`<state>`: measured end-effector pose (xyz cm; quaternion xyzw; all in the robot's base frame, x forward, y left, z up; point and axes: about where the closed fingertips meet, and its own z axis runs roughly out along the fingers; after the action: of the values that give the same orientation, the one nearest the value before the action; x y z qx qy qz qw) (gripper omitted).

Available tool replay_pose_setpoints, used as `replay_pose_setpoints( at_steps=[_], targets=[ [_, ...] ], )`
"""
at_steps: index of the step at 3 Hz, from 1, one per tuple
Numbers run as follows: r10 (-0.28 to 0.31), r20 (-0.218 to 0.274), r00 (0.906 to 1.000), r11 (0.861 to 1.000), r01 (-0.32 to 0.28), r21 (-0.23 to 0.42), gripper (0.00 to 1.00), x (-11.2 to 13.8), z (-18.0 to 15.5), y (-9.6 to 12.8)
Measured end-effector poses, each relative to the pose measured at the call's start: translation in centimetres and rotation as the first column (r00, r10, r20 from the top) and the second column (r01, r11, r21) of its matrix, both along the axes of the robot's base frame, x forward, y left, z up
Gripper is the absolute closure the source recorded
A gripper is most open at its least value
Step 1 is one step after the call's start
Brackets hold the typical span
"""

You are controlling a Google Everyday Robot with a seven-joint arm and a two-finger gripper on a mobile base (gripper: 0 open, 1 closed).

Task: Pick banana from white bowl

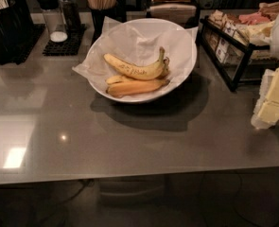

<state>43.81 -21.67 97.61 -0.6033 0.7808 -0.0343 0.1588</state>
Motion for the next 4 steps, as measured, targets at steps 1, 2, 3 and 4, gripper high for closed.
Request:
replay_pose_setpoints(
  at_steps=[1,2,3,4],
  targets=[
    [0.000,0.000,1.0000,1.000,0.000,0.000,0.00,0.0,0.0,0.0],
    [0.025,0.029,0.9993,0.996,-0.027,0.089,0.00,1.4,1.4,2.1],
    [0.081,0.071,0.9942,0.978,-0.093,0.188,0.00,4.3,4.3,6.2],
    [0.172,0.080,0.9818,0.956,-0.186,0.226,0.00,6.7,6.0,10.7]
  ],
)
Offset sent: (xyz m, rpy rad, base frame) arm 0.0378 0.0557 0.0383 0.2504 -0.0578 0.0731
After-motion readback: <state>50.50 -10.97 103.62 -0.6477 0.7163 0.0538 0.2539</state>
